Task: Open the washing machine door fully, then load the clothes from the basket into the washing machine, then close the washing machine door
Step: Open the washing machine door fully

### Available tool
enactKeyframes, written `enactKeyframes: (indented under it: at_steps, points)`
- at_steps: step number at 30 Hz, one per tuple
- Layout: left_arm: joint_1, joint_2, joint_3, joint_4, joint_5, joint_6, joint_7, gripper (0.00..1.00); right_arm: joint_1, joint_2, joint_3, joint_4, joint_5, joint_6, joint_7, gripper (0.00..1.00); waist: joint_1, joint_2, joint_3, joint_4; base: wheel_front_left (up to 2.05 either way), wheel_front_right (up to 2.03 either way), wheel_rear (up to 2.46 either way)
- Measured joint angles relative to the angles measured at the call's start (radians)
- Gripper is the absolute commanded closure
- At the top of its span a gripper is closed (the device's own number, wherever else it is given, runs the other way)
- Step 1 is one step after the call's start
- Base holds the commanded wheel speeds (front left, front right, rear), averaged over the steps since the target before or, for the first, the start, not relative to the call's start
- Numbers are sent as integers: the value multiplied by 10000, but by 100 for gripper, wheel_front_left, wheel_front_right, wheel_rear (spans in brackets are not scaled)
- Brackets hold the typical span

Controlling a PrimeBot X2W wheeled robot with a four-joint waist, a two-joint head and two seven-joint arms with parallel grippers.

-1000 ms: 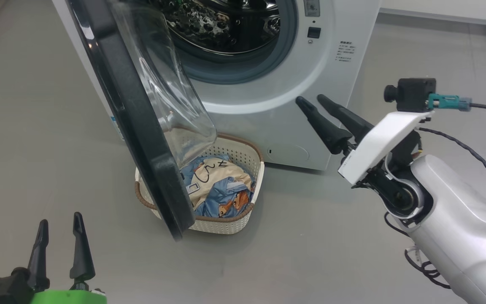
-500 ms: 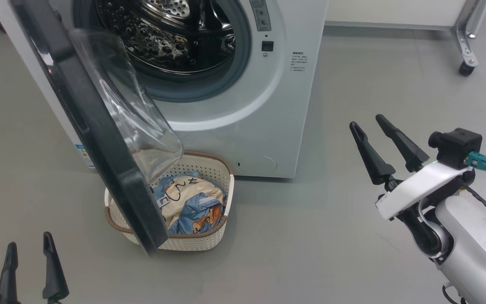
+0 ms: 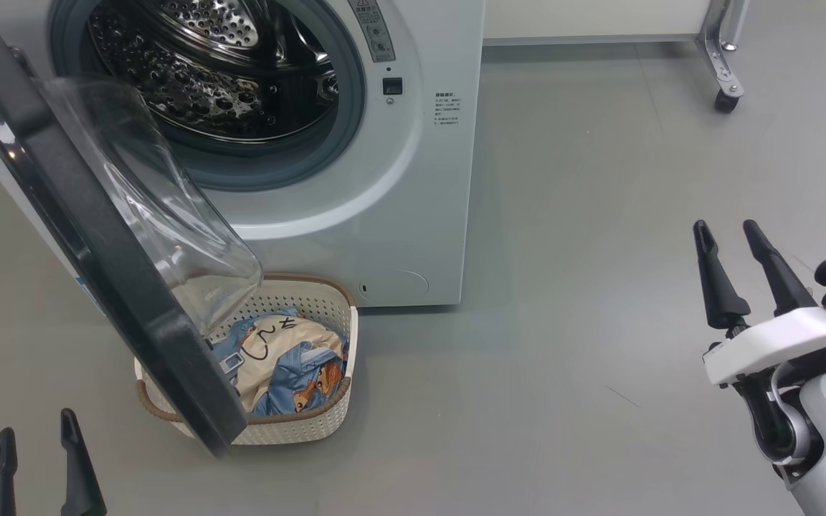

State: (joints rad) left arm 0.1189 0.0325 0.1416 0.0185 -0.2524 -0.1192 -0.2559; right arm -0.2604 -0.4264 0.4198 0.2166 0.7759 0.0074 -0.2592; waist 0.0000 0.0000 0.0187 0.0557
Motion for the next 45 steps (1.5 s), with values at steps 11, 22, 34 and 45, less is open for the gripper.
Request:
enactKeyframes:
  at_steps: [11,22,34,45]
  points:
    - [224,4,63,13,-4,0,0,0,1490,560,-1172,-623,-1398,-198,0,0,0,0,-19,-285,0,0,0]
    - [229,2,2,31,0,-4,0,0,2751,895,-2180,-936,-2842,-401,0,0,0,0,-54,-366,0,0,0]
    - [262,2,-4,44,75,-25,0,0,3590,1593,-3168,-1035,-3503,-316,0,0,0,0,-56,-342,0,0,0]
    - [332,2,-90,81,92,-25,0,0,3803,2038,-3728,-1051,-4010,148,0,0,0,0,-72,-357,0,0,0]
